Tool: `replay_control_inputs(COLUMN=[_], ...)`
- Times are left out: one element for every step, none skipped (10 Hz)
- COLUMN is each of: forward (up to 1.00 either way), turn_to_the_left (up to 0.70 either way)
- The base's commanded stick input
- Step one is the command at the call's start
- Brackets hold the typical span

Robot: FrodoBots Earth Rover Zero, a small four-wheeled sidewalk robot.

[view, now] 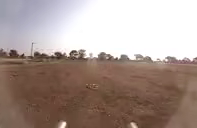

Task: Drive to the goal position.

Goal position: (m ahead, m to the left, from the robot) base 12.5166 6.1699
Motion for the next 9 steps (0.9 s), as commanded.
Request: replay_control_inputs(forward=[0.70,0.70,0.70,0.70,0.70,0.70,0.70,0.70,0.70], turn_to_the_left=[0.00,0.00,0.00,0.00,0.00,0.00,0.00,0.00,0.00])
